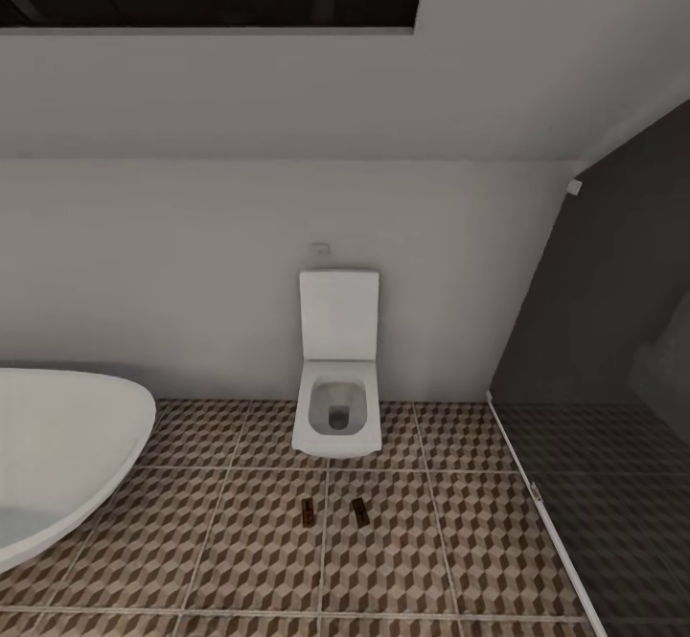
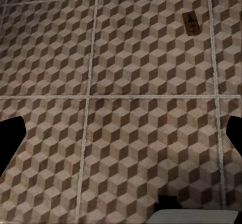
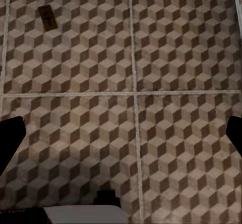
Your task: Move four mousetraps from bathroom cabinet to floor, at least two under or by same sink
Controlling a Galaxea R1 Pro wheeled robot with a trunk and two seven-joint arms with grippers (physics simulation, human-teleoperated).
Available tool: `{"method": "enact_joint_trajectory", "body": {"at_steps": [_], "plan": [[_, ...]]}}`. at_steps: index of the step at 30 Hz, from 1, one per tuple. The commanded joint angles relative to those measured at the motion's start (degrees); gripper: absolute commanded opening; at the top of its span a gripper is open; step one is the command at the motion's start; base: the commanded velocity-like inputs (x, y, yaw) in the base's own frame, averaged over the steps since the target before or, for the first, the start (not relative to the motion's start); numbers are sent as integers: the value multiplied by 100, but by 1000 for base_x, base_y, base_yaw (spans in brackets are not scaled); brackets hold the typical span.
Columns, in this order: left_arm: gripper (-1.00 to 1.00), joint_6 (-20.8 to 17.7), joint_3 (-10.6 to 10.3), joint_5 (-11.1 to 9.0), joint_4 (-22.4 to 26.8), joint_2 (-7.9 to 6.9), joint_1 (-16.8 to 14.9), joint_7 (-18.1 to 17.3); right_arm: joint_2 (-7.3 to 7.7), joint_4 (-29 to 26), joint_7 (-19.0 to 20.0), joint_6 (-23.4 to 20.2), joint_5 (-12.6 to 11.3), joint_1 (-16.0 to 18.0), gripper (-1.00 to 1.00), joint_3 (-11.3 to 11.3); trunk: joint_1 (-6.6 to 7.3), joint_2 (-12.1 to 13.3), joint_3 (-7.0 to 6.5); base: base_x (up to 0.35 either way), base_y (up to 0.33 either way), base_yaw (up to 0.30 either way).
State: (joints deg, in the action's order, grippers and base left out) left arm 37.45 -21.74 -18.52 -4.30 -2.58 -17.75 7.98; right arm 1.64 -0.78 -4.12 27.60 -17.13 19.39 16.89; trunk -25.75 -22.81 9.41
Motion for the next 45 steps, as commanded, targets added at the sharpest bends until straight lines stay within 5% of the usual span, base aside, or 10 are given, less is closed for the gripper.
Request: {"method": "enact_joint_trajectory", "body": {"at_steps": [1, 9, 20, 26, 35, 45], "plan": [[100, 26, -52, -12, -18, -20, 31, 26, 0, 2, -25, 10, -28, -45, 100, 51, -3, -11, 11, 0, 0, 0], [100, -106, -50, -12, -18, -180, 396, 27, 3, 6, -21, 9, -28, -457, 100, 51, -3, -11, 11, 0, 0, 0], [100, -865, -49, -17, -18, -272, 809, 26, 6, 7, -45, -66, -42, -1031, 100, 47, -3, -11, 11, 0, 0, 0], [100, -1421, -49, -18, -18, -261, 984, 23, 99, 8, -47, -613, -229, -1203, 100, 43, -3, -11, 11, 0, 0, 0], [100, -2530, -40, -20, -13, -71, 1055, 7, 221, 3, -39, -1654, -837, -1255, 100, 41, -3, -11, 11, 0, 0, 0], [100, -2893, -38, -14, -12, 151, 1067, 10, 209, -22, -53, -1878, -1037, -1262, 100, 49, -3, -11, 11, 0, 0, 0]]}}
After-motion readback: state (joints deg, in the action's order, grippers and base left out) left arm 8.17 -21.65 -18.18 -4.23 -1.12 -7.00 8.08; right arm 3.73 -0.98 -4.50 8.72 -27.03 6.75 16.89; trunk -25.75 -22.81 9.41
